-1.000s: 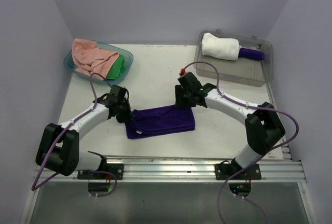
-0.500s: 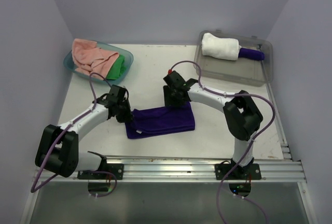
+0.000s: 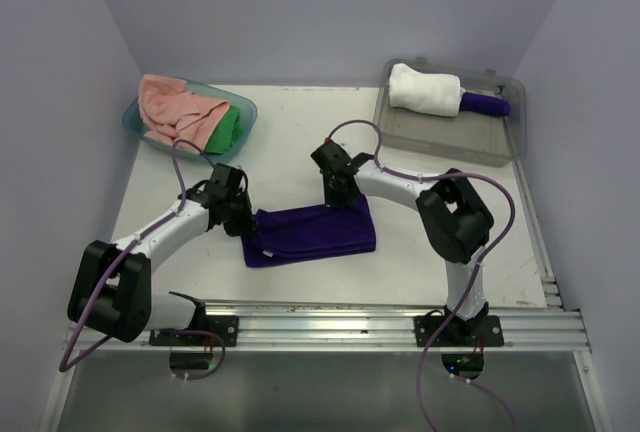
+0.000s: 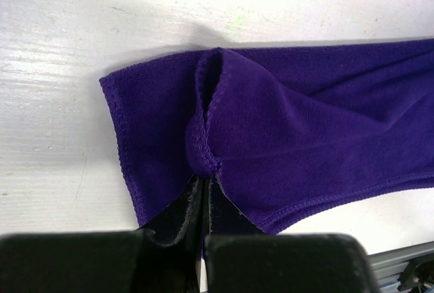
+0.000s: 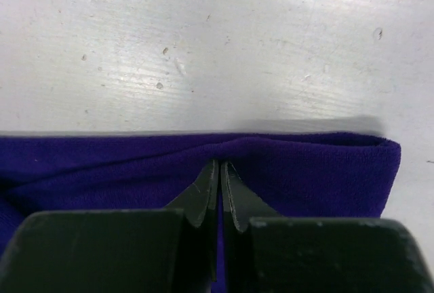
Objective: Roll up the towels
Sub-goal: Fold the towel
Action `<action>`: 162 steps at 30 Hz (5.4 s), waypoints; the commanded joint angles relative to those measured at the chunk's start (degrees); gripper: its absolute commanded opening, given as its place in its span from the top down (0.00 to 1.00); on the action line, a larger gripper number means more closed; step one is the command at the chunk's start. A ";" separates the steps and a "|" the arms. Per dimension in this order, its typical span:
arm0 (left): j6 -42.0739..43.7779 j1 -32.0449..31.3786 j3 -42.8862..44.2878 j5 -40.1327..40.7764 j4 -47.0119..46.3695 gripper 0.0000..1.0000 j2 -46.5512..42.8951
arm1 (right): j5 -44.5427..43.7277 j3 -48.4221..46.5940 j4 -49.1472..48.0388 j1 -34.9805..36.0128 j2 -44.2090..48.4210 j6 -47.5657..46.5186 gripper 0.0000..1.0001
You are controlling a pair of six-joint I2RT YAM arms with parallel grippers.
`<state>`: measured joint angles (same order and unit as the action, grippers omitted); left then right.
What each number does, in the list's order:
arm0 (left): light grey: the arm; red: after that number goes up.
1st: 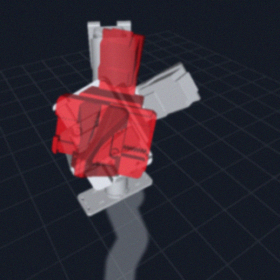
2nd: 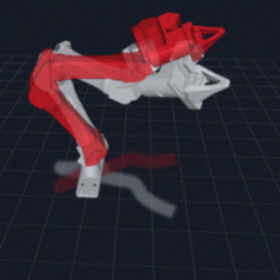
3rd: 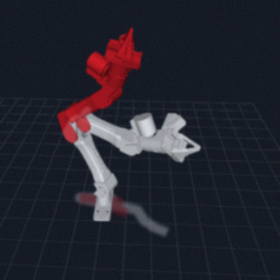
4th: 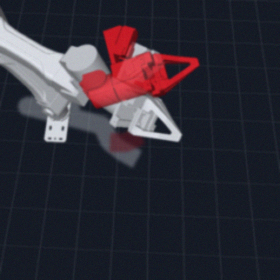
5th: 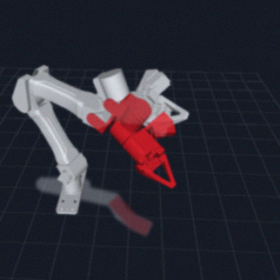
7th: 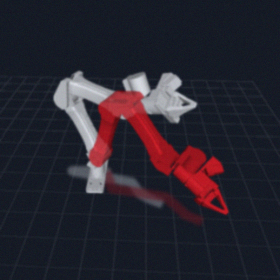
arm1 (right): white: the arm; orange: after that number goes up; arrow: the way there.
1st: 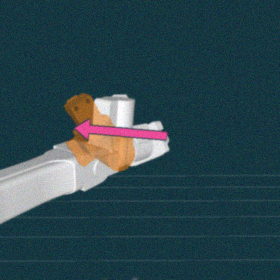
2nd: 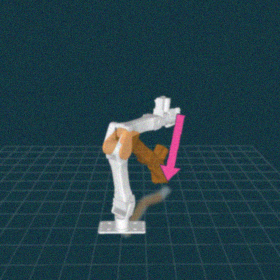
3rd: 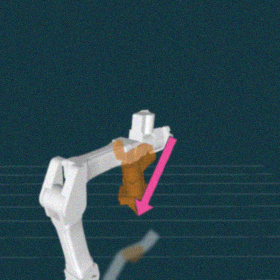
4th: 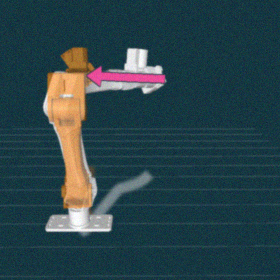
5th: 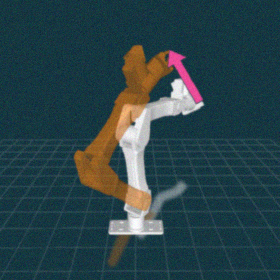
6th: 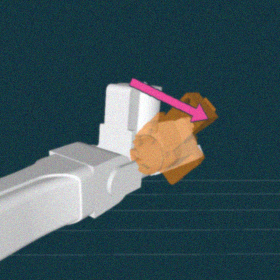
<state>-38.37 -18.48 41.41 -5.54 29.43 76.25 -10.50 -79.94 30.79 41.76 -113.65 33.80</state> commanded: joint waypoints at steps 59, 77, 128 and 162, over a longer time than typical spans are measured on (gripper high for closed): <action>7.08 -0.06 12.37 -2.63 0.09 1.00 4.71 | 12.09 25.11 -4.87 -16.53 26.98 -0.66 1.00; 4.62 1.78 2.54 0.35 -3.42 1.00 4.71 | 8.92 26.24 -3.19 -16.53 25.22 -1.72 0.30; 4.18 -1.12 12.18 -1.41 -6.93 0.62 22.17 | 9.19 45.20 -10.31 -10.83 30.40 8.20 0.68; 2.52 -4.72 17.83 7.02 -1.56 0.62 16.29 | -2.07 29.23 -3.01 -3.61 32.25 2.41 0.55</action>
<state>-33.91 -23.29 58.89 -2.15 30.61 92.33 -11.25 -51.42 29.12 38.48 -84.95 35.75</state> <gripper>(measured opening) 0.379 0.447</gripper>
